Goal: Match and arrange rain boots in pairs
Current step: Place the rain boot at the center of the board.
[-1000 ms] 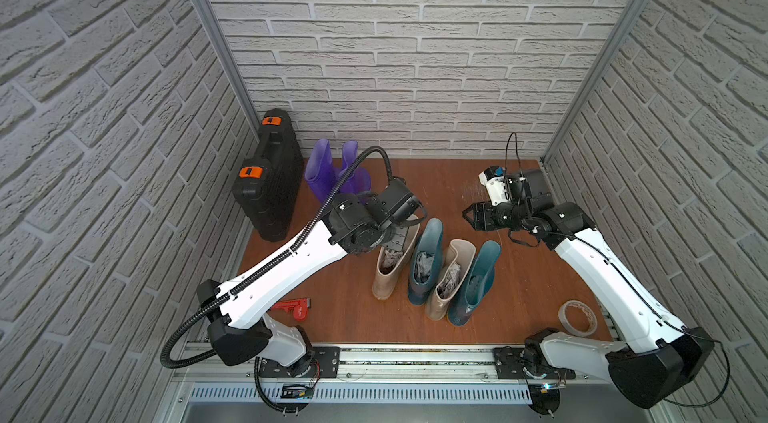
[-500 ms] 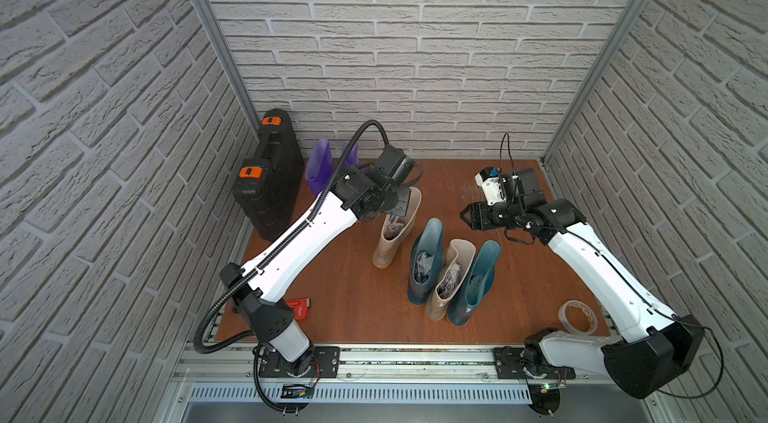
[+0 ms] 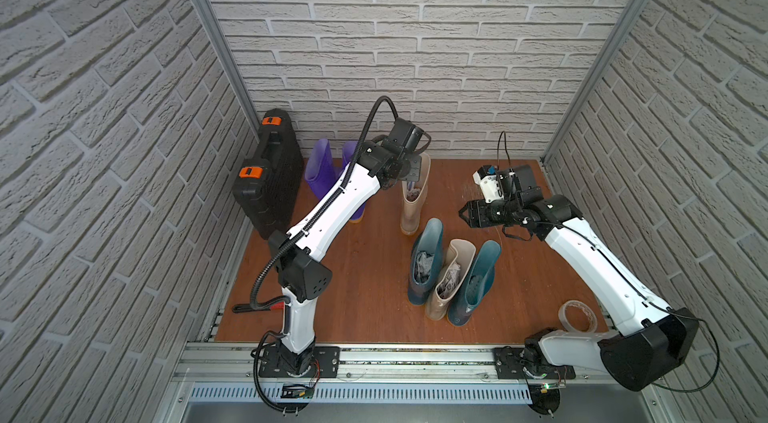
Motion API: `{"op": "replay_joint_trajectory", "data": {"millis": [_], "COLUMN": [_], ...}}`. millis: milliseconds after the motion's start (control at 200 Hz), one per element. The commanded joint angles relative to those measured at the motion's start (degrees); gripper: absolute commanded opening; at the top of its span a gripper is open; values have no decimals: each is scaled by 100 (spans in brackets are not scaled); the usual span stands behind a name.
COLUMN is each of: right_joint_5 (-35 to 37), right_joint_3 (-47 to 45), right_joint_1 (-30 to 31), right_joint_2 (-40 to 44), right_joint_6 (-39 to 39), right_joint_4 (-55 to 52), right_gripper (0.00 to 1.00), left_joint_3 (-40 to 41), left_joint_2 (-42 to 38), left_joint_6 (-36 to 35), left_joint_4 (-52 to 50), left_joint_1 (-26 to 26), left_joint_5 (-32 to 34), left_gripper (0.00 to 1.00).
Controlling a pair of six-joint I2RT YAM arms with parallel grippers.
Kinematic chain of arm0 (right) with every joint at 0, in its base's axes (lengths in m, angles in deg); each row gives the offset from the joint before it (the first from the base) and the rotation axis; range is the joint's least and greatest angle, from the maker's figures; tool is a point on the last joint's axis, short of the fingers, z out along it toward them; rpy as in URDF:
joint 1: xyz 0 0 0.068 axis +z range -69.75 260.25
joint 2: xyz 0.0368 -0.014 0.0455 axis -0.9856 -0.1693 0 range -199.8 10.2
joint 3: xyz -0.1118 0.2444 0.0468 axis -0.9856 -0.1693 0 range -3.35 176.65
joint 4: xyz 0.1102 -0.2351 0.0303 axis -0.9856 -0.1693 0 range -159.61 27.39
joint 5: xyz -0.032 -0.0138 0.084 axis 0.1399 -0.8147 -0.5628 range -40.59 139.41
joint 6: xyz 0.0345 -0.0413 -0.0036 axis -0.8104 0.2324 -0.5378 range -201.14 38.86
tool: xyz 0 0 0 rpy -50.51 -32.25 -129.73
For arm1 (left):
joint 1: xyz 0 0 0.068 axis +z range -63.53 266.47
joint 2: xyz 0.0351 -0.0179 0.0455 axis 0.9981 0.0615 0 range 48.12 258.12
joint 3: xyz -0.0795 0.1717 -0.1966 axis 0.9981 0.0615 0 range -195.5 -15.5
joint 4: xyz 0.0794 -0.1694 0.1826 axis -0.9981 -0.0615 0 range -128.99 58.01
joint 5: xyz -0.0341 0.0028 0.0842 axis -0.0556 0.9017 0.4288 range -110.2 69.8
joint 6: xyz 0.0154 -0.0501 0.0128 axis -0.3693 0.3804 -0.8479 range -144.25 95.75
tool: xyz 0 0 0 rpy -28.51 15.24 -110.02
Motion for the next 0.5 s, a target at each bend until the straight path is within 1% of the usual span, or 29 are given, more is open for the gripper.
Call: {"op": "replay_joint_trajectory", "data": {"millis": [0, 80, 210, 385, 495], "right_joint_5": [8, -4, -33, -24, -39], "right_joint_3": [170, 164, 168, 127, 129], "right_joint_1": [6, 8, 8, 8, 7], "right_joint_2": [-23, -30, -50, -48, -74], "right_joint_6": [26, 1, -17, -70, -86], "right_joint_4": [14, 15, -27, -20, -16], "right_gripper": [67, 67, 67, 67, 67], "left_joint_3": [-456, -588, -587, -580, -573], "left_joint_2": [110, 286, 497, 741, 843], "left_joint_6": [5, 32, 123, 258, 342], "left_joint_4": [956, 1086, 1318, 1426, 1464], "left_joint_1": [138, 233, 387, 560, 578], "left_joint_5": [-44, -137, -336, -368, -298], "left_gripper": [0, 0, 0, 0, 0]}}
